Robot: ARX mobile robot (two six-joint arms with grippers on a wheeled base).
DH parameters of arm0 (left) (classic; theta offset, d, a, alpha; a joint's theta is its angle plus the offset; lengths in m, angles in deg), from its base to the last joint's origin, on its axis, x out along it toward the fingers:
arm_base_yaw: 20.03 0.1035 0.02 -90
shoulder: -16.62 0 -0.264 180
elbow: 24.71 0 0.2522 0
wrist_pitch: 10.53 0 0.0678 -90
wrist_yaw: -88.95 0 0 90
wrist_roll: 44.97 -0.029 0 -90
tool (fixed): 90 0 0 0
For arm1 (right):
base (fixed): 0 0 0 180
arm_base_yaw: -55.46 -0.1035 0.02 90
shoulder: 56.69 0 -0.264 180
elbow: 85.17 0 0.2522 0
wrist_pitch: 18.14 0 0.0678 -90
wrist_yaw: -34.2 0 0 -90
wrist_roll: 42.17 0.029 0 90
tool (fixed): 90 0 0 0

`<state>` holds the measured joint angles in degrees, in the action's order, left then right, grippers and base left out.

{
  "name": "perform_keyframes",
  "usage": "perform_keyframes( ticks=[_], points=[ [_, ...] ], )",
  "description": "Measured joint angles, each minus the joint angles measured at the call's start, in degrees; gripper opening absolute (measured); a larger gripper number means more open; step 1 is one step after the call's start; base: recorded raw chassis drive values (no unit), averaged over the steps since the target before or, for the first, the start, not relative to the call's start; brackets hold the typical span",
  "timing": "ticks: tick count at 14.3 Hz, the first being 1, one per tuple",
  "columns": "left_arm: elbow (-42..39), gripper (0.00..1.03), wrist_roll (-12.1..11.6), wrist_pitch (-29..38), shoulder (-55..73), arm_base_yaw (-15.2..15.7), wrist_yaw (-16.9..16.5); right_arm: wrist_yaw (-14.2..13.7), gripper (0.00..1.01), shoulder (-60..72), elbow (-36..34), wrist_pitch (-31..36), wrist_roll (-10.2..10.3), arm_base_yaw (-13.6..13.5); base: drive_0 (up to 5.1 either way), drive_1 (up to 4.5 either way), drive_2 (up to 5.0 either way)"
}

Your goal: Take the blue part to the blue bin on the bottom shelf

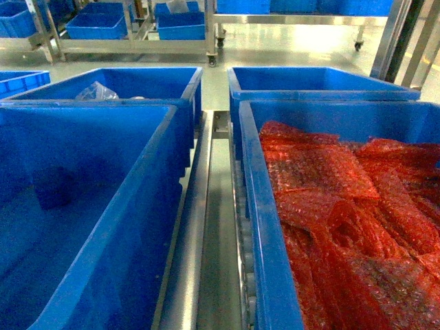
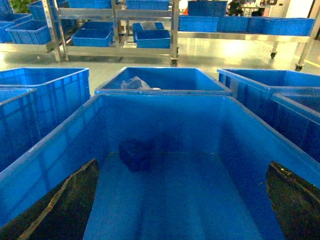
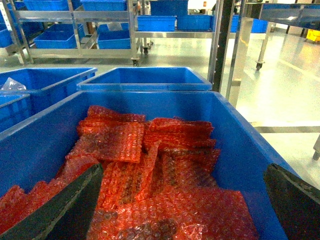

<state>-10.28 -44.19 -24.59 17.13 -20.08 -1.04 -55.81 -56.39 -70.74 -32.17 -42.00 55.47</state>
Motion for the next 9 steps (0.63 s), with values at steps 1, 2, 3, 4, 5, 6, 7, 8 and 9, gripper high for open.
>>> perform_keyframes(
  ticks=[1,2,3,4,5,6,7,8,9],
  points=[
    [0.0,0.98,0.0,0.0,0.0,0.0,0.0,0.0,0.98,0.0,0.0,0.0,0.0,0.0,0.0,0.00,0.0],
    [0.0,0.98,0.0,0.0,0.0,0.0,0.0,0.0,0.98,0.0,0.0,0.0,0.0,0.0,0.0,0.00,0.0],
    [0.0,0.98,0.0,0.0,0.0,0.0,0.0,0.0,0.98,0.0,0.0,0.0,0.0,0.0,0.0,0.00,0.0],
    [0.0,0.98,0.0,0.0,0.0,0.0,0.0,0.0,0.98,0.0,0.0,0.0,0.0,0.0,0.0,0.00,0.0],
    [0.0,0.98,0.0,0.0,0.0,0.0,0.0,0.0,0.98,0.0,0.0,0.0,0.0,0.0,0.0,0.00,0.0],
    [0.0,0.98,0.0,0.0,0.0,0.0,0.0,0.0,0.98,0.0,0.0,0.0,0.0,0.0,0.0,0.00,0.0],
    [0.0,0.98,0.0,0.0,0.0,0.0,0.0,0.0,0.98,0.0,0.0,0.0,0.0,0.0,0.0,0.00,0.0],
    [0.0,0.98,0.0,0.0,0.0,0.0,0.0,0.0,0.98,0.0,0.0,0.0,0.0,0.0,0.0,0.00,0.0],
    [0.0,0.98,0.0,0.0,0.0,0.0,0.0,0.0,0.98,0.0,0.0,0.0,0.0,0.0,0.0,0.00,0.0]
  ],
)
